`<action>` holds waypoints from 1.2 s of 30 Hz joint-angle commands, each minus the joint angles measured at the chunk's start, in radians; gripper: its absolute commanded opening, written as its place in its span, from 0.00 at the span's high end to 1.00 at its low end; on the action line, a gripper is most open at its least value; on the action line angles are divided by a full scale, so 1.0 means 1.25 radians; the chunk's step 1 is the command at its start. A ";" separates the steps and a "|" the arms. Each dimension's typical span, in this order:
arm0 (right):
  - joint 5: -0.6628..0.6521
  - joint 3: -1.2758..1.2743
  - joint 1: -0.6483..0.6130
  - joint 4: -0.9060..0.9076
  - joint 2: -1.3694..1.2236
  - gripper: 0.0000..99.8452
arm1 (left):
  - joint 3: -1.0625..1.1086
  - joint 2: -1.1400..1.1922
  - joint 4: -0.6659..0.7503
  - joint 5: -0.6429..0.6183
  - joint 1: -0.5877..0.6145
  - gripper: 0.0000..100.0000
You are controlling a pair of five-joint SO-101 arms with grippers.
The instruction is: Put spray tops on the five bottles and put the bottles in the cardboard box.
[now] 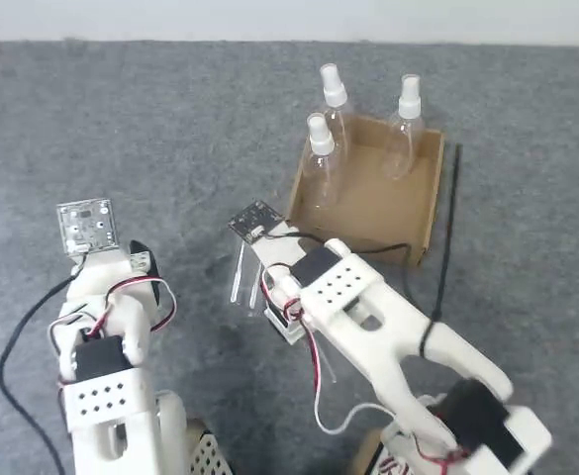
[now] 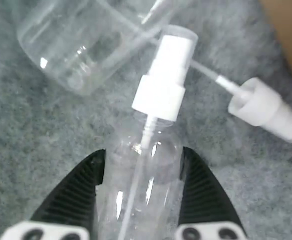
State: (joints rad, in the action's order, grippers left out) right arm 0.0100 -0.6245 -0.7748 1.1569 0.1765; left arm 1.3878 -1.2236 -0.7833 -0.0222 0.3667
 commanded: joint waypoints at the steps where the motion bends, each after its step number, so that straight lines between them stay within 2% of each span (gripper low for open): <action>1: -0.007 0.009 0.002 0.006 0.126 0.99 | -0.004 -0.009 0.020 0.002 0.004 0.92; 14: -0.002 -0.017 0.002 -0.019 0.283 0.99 | -0.009 -0.009 0.022 0.002 0.004 0.92; 19: -0.004 -0.102 0.002 -0.152 0.360 0.99 | -0.077 -0.001 -0.021 0.002 -0.011 0.92; 25: -0.007 -0.226 0.001 -0.325 0.462 0.99 | -0.244 0.000 -0.185 0.020 -0.146 0.92; 29: -0.009 -0.308 0.001 -0.425 0.525 0.99 | -0.364 0.000 -0.255 0.053 -0.183 0.92; 36: -0.009 -0.399 -0.003 -0.501 0.645 0.99 | -0.481 0.021 -0.273 0.056 -0.191 0.83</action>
State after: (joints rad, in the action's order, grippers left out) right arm 0.0100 -1.1109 -0.7779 0.5738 0.8684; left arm 0.8907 -1.2221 -1.1224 0.0407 0.1381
